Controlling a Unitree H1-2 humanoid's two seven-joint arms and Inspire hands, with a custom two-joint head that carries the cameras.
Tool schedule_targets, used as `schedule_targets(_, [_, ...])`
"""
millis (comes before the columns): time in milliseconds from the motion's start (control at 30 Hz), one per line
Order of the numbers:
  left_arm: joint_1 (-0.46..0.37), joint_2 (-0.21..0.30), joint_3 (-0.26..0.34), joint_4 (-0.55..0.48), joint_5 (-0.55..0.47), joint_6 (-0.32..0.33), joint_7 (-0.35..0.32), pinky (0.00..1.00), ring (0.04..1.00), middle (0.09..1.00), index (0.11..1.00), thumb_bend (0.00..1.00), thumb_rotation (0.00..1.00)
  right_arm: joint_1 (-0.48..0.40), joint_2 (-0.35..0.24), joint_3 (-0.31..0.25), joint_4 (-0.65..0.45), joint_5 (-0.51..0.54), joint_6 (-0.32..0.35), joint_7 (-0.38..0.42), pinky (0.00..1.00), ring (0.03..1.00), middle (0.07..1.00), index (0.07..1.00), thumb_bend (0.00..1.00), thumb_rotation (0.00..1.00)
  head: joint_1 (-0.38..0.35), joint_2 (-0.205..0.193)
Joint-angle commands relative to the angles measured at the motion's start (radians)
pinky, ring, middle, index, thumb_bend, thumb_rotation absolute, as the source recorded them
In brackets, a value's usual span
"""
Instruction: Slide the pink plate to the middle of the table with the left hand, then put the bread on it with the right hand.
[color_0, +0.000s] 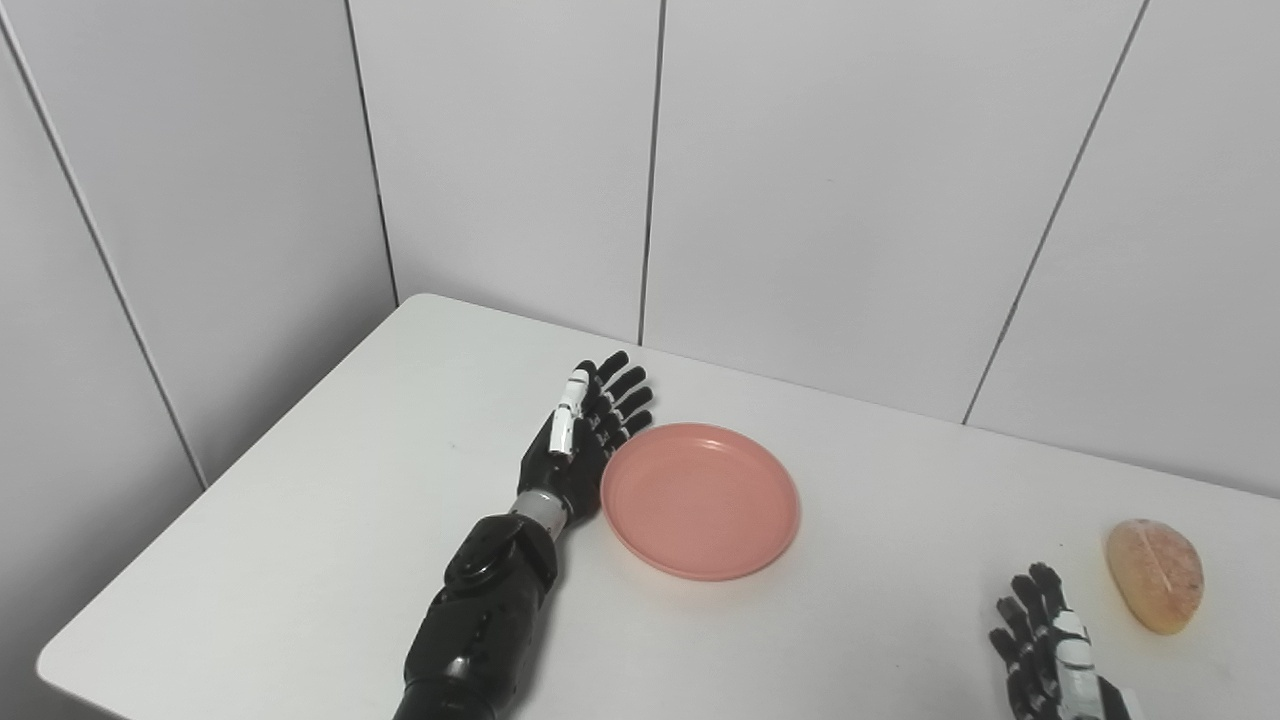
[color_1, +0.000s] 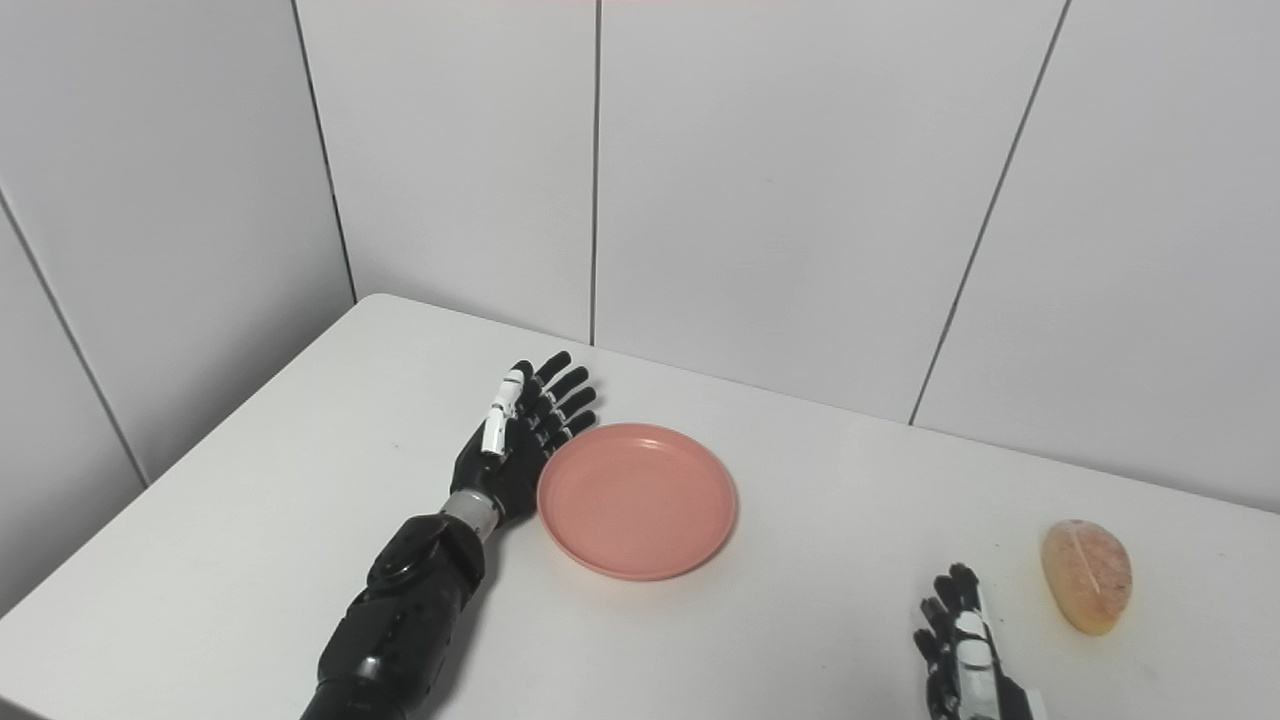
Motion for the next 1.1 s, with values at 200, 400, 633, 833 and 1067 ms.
schedule_targets(200, [0.049,-0.063,-0.045,-0.025,0.017,0.091,0.01,0.9,0.895,0.899,0.888,0.36,1.0,-0.02,0.007,0.009,-0.046,-0.017,0.011,-0.009,1.0,1.0,1.0,1.0,0.39,1.0,-0.028,0.02])
schedule_targets(400, [0.087,-0.094,-0.077,-0.062,0.025,0.104,-0.012,0.9,0.893,0.897,0.886,0.36,1.0,-0.027,0.018,0.015,-0.05,-0.027,0.013,-0.02,1.0,1.0,1.0,1.0,0.39,1.0,-0.065,0.041])
schedule_targets(633, [0.138,-0.116,-0.117,-0.12,0.041,0.117,-0.01,0.89,0.89,0.891,0.881,0.35,1.0,-0.032,0.028,0.025,-0.051,-0.038,0.012,-0.026,1.0,1.0,1.0,1.0,0.41,1.0,-0.106,0.062])
schedule_targets(833, [0.175,-0.118,-0.143,-0.191,0.055,0.158,-0.012,0.9,0.893,0.896,0.884,0.35,1.0,-0.039,0.039,0.032,-0.062,-0.052,0.037,-0.037,1.0,1.0,1.0,1.0,0.4,1.0,-0.143,0.081])
schedule_targets(1067, [0.206,-0.116,-0.146,-0.228,0.044,0.173,-0.026,0.92,0.907,0.909,0.898,0.35,1.0,-0.04,0.05,0.039,-0.068,-0.079,0.045,-0.051,1.0,0.999,1.0,1.0,0.4,1.0,-0.177,0.089])
